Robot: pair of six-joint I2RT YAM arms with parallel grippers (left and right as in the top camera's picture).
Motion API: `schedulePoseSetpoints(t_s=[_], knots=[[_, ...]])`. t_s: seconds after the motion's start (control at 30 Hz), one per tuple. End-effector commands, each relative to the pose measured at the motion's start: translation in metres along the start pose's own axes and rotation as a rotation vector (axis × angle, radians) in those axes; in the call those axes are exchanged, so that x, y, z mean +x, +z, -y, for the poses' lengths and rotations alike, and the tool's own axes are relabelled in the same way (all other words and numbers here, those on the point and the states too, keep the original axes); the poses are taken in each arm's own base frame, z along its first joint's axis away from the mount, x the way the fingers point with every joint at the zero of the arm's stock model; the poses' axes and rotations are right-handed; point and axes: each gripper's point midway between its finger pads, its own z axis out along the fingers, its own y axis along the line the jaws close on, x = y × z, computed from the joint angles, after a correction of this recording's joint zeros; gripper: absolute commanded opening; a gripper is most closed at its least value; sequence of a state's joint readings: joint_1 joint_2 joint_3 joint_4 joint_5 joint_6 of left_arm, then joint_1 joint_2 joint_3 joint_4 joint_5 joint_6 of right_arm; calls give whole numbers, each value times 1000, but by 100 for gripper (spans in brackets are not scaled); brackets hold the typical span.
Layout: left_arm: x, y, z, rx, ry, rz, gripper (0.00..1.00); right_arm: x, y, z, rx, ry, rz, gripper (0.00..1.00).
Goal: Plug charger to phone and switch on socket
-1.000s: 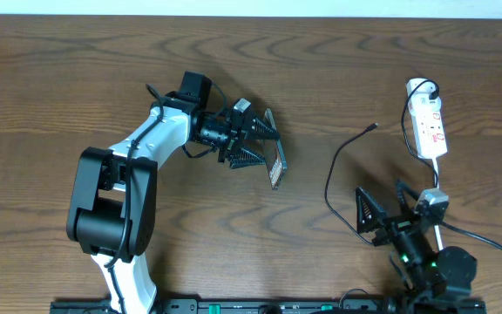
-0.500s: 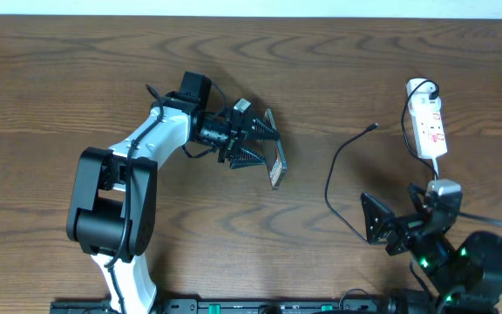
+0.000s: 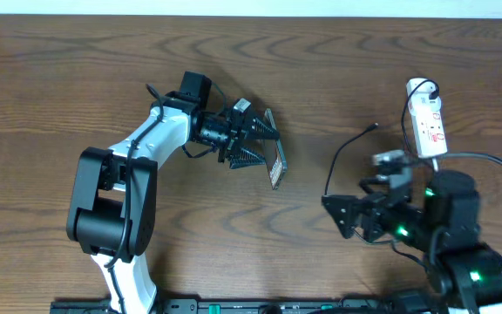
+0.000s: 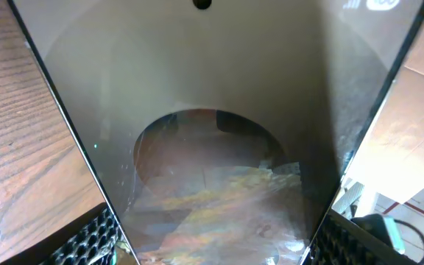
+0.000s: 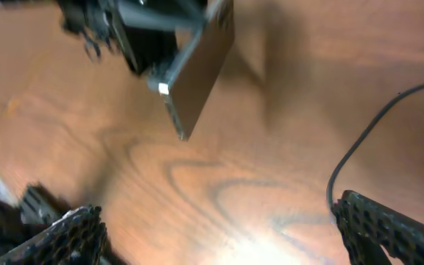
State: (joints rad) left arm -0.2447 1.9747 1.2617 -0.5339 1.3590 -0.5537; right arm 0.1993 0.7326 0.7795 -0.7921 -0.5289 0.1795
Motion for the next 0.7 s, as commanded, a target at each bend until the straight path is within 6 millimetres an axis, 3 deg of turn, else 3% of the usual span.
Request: schedulePoseSetpoints(t_s=[0.0, 0.23, 0.53, 0.67], knots=[[4, -1, 4, 36, -7, -24, 58, 7, 21, -4, 47, -23, -80, 99], [4, -1, 4, 36, -7, -24, 58, 2, 62, -41, -55, -160, -100, 99], [4, -1, 4, 36, -7, -24, 58, -6, 83, -59, -152, -150, -96, 99], [4, -1, 4, 36, -7, -24, 58, -4, 97, -53, -95, -205, -98, 99]])
